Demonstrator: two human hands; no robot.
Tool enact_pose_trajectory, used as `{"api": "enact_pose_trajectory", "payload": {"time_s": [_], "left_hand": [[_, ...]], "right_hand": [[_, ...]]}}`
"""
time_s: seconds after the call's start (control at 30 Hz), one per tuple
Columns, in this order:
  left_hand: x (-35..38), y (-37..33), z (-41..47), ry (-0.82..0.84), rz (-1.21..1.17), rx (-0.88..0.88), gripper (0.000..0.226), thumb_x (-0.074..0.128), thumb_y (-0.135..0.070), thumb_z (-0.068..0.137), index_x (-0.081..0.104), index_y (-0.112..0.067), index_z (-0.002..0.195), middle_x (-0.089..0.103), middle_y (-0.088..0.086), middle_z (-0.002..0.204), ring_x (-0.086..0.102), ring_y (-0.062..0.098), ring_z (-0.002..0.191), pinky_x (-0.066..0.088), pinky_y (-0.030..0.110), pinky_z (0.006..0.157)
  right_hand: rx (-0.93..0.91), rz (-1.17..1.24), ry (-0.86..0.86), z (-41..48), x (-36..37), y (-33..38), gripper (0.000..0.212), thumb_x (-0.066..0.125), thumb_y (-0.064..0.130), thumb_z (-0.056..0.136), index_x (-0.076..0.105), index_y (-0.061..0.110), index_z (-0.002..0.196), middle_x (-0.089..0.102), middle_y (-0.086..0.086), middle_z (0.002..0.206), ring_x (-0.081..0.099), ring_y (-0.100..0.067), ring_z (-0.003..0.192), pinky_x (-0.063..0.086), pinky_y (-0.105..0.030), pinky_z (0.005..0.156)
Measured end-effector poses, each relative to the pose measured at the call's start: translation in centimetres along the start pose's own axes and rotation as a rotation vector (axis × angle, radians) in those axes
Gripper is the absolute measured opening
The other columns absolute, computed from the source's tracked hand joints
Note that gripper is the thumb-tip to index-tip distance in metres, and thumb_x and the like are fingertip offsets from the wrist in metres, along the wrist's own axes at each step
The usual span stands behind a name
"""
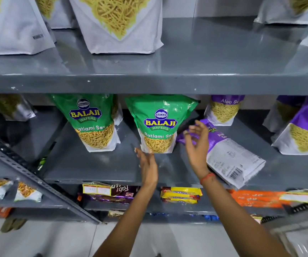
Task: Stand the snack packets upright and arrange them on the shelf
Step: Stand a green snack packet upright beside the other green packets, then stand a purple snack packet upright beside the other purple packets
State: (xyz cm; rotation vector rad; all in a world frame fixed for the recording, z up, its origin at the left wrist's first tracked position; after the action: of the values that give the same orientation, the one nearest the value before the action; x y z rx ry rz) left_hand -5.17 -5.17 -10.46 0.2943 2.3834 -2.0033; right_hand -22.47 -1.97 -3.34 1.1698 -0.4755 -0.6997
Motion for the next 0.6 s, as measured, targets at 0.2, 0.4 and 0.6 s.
{"api": "enact_pose_trajectory", "payload": {"time_s": [0.2,0.4,0.6], "left_hand": [[6.3,-1.0,-3.7,-0.117,0.094,-0.061,0.065,0.04,-0.027,0.098,0.006,-0.002,0.147,0.01,0.019,0.158,0.01,0.03,0.147,0.008,0.044,0.121],[14.6,-2.0,-6.1,-0.125,-0.157,-0.265,0.04,0.06,-0.024,0.089,0.055,0.011,0.109,0.062,0.033,0.106,0.062,0.038,0.1,0.048,0.046,0.084],[18.7,-3.2,-7.7,-0.049,-0.36,-0.42,0.038,0.076,-0.013,0.075,0.061,0.009,0.102,0.066,0.023,0.103,0.059,0.025,0.091,0.048,0.042,0.086]], "right_hand": [[-0.25,-0.29,0.038,1.0,-2.1,3.7,0.033,0.055,0.004,0.082,0.052,0.002,0.115,0.054,-0.019,0.111,0.05,-0.03,0.105,0.038,-0.034,0.094],[-0.041,-0.782,0.153,6.1,-12.0,-0.6,0.057,0.065,0.026,0.08,0.046,-0.001,0.127,0.051,-0.027,0.123,0.046,-0.042,0.116,0.03,-0.045,0.101],[0.504,-0.679,0.801,7.8,-18.5,-6.9,0.032,0.055,0.053,0.086,0.067,0.023,0.09,0.073,0.0,0.095,0.067,-0.004,0.074,0.047,-0.016,0.057]]}}
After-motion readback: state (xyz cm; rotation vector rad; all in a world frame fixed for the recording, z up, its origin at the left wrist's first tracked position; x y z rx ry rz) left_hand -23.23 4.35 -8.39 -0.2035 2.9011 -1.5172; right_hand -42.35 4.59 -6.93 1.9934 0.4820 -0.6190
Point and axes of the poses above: each hand's wrist, its own z-axis towards the middle knuckle, its own x-axis out of the palm, y = z × x, the point moved 6 cm from there along z, towards the middle knuckle
